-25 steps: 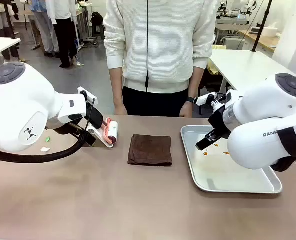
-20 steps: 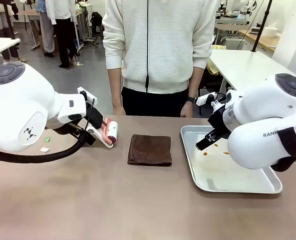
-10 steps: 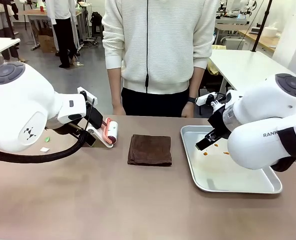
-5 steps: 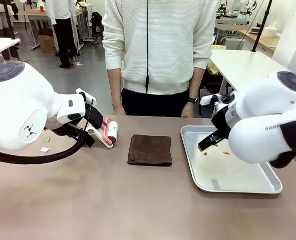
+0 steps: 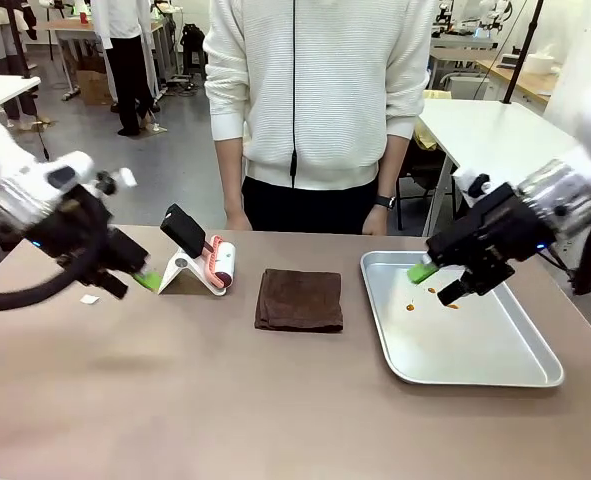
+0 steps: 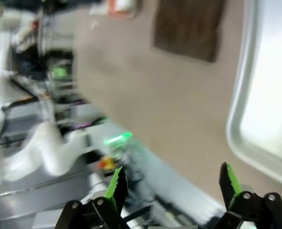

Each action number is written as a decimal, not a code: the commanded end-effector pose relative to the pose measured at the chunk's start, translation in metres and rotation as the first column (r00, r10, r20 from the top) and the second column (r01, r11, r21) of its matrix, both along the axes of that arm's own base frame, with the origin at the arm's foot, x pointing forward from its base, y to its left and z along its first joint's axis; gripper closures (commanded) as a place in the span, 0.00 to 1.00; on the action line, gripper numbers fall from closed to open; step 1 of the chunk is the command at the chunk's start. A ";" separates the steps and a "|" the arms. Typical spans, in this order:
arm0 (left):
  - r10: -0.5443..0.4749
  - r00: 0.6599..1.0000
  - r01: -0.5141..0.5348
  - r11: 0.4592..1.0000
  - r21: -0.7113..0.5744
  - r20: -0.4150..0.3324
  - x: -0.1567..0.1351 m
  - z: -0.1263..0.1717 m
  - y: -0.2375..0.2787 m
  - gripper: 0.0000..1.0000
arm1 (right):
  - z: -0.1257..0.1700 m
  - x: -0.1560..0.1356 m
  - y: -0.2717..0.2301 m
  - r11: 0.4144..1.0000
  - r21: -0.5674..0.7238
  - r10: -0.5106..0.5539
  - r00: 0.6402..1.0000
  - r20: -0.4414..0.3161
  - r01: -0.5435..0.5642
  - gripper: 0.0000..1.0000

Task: Clean the surface of the table.
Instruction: Hold the Lint Roller with your left hand and the towel with your right hand.

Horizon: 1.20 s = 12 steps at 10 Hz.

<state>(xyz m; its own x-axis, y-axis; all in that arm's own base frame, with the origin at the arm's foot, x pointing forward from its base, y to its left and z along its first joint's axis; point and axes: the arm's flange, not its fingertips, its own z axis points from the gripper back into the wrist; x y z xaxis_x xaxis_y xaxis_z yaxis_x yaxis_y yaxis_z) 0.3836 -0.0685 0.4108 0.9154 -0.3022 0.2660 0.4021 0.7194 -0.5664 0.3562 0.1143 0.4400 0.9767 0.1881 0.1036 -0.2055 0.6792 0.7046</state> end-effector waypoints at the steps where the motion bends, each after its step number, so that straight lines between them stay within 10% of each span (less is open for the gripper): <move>1: 0.056 0.998 -0.057 0.973 -0.223 -0.013 0.003 0.015 0.044 0.00 | -0.007 -0.006 -0.040 0.978 0.198 -0.047 0.996 -0.079 0.062 0.00; 6: 0.343 0.939 -0.244 0.711 -0.659 0.022 -0.066 0.034 0.174 0.00 | -0.034 -0.077 -0.166 0.786 0.476 -0.388 0.914 -0.117 0.394 0.00; 9: 0.564 0.823 -0.478 0.619 -0.623 -0.071 -0.090 -0.002 0.172 0.00 | -0.048 -0.100 -0.252 0.616 0.543 -0.602 0.785 -0.142 0.571 0.00; 12: 0.671 0.731 -0.556 0.479 -0.680 -0.124 -0.118 -0.034 0.205 0.00 | -0.085 -0.083 -0.297 0.549 0.542 -0.640 0.737 -0.217 0.636 0.00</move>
